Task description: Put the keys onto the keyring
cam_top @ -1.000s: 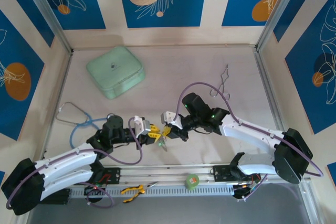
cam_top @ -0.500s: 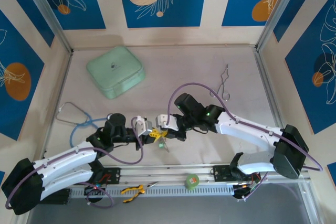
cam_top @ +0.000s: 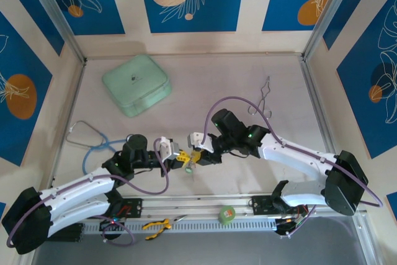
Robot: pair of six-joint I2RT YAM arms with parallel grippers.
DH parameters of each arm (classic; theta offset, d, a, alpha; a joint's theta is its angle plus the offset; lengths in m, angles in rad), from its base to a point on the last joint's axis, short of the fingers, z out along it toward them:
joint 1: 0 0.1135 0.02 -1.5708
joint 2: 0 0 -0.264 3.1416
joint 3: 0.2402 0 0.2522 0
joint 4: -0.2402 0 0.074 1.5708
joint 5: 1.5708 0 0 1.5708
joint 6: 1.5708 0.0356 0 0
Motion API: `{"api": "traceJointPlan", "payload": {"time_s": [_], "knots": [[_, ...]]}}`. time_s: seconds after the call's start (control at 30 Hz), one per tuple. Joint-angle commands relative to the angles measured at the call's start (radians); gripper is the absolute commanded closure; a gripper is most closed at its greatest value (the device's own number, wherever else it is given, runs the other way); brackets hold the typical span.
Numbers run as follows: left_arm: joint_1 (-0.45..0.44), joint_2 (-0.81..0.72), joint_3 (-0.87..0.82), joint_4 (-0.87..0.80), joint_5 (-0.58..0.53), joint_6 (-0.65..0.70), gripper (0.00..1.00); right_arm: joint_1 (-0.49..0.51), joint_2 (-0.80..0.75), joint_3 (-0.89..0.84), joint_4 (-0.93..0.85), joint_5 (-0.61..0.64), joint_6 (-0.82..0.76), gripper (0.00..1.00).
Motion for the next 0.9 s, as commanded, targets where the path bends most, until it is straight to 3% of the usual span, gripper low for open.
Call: {"api": "traceJointPlan", "payload": {"time_s": [0.0,0.23,0.3,0.37,0.47,0.87], "knots": [[-0.002,-0.006,-0.015,0.08,0.004,-0.021,1.0,-0.005,0.002,-0.022,0.041,-0.053,0.021,0.79],[-0.002,-0.022,-0.019,0.067,-0.004,-0.025,1.0,-0.012,-0.002,-0.018,0.035,-0.054,0.02,1.0],[-0.002,-0.022,-0.018,0.061,-0.017,-0.023,1.0,-0.011,-0.005,-0.009,0.019,-0.054,0.016,1.0],[-0.001,-0.02,-0.012,0.044,-0.03,-0.014,0.89,-0.004,-0.005,0.005,-0.001,-0.048,0.007,1.0],[-0.001,-0.016,-0.002,0.023,-0.03,0.0,0.85,0.013,-0.001,0.03,-0.033,-0.033,-0.015,1.0],[-0.001,0.026,0.022,0.018,0.009,0.013,0.88,0.059,0.019,0.096,-0.064,0.002,-0.053,1.0]]}}
